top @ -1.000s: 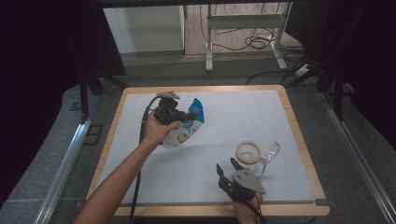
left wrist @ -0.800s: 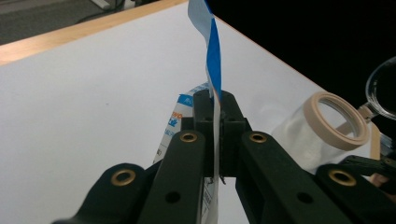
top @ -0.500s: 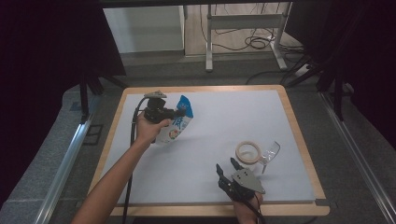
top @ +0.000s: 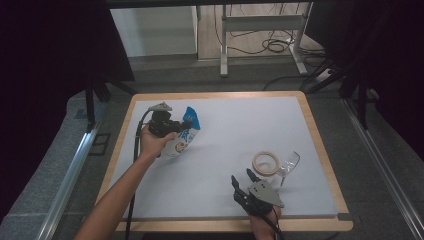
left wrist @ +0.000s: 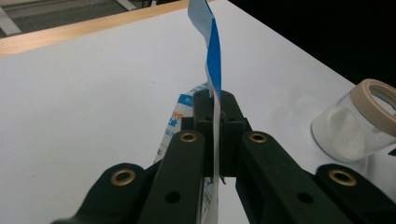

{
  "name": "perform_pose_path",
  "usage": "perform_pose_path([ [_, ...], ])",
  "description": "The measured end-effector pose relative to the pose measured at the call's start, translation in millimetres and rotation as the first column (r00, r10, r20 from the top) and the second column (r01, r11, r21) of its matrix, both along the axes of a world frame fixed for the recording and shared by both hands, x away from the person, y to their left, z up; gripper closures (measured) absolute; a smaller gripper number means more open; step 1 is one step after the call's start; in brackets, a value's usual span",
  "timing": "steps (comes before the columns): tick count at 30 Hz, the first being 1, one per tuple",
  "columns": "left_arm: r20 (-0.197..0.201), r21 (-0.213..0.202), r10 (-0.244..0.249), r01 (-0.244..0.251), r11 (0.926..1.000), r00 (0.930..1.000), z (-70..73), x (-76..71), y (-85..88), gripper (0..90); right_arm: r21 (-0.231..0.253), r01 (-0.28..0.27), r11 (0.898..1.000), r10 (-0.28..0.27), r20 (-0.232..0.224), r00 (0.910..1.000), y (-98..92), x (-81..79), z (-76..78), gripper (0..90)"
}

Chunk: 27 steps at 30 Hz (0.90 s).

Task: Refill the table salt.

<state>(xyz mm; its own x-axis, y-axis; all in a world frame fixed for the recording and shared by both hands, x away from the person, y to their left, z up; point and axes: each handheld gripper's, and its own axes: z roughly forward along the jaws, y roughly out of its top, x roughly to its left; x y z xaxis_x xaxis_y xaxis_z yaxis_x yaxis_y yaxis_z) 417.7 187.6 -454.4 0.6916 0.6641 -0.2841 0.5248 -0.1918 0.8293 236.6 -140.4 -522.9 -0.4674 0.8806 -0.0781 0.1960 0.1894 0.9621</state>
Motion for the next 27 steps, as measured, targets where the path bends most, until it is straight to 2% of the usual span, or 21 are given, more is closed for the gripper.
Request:
perform_pose_path([
  [8,0.023,-0.017,0.011,-0.011,0.9998,0.9997,-1.3,-10.8,15.5,89.5,0.006,0.001,1.0,-0.001,0.004,1.0,-1.1,0.1,1.6,44.5],
  [13,0.06,0.001,0.025,-0.025,0.9997,0.9979,-0.4,-23.0,26.5,89.3,0.007,0.0,1.0,0.0,0.009,1.0,-0.8,-0.4,3.1,44.5],
  [22,0.072,-0.014,0.05,-0.049,0.9987,0.9962,-4.1,-40.0,44.8,89.1,0.004,-0.01,1.0,0.01,0.007,0.9999,2.9,-0.2,2.8,44.5],
  [27,0.091,-0.012,0.06,-0.059,0.9982,0.994,-7.0,-50.3,53.0,89.0,0.002,-0.011,1.0,0.011,0.008,0.9999,3.3,0.2,2.4,44.5],
])
